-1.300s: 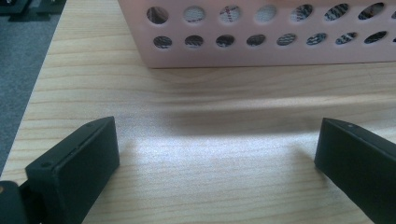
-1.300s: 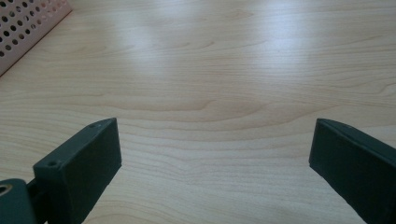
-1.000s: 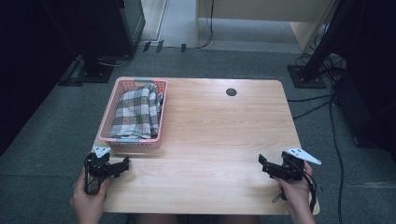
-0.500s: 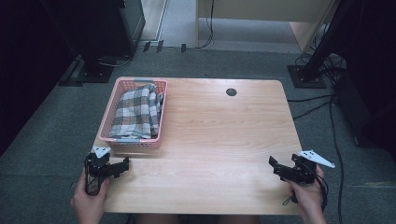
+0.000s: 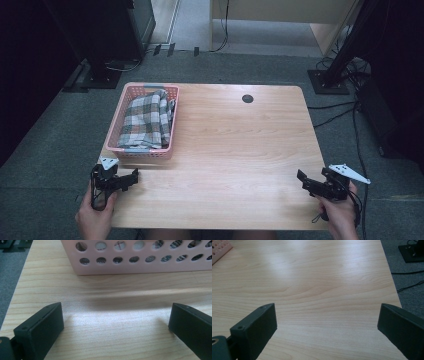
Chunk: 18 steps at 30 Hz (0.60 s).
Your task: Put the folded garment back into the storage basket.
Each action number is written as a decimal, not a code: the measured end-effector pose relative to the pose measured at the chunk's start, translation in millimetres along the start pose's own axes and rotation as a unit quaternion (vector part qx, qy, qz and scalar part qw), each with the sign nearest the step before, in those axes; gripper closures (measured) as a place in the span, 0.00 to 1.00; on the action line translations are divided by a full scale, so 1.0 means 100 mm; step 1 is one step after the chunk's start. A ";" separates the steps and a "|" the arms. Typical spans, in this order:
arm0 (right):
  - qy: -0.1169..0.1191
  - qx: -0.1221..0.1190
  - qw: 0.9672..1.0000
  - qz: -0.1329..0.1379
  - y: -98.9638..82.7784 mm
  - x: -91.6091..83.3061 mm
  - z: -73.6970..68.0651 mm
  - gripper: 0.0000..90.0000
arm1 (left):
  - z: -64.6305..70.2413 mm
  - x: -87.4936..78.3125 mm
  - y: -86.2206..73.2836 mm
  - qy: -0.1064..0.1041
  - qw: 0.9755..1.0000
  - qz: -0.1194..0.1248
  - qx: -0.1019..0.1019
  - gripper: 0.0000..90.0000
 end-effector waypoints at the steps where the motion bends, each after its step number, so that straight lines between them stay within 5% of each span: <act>1: 0.000 -0.001 1.000 0.000 0.00 0.00 0.01 0.03 | 0.00 0.00 0.00 0.000 1.000 0.000 0.000 0.00; 18: -0.044 0.000 0.999 -0.003 -0.12 0.05 0.28 0.03 | 0.00 0.00 0.00 -0.001 1.000 0.000 0.000 0.00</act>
Point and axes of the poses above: each handheld gripper's, and its own axes: x roughly forward along the jaws, y roughly out of its top, z roughly to its right, the point moved 1 cm from there along x, roughly forward along the jaws, and after that the axes turned 8 degrees about -y, right-handed, at the moved point
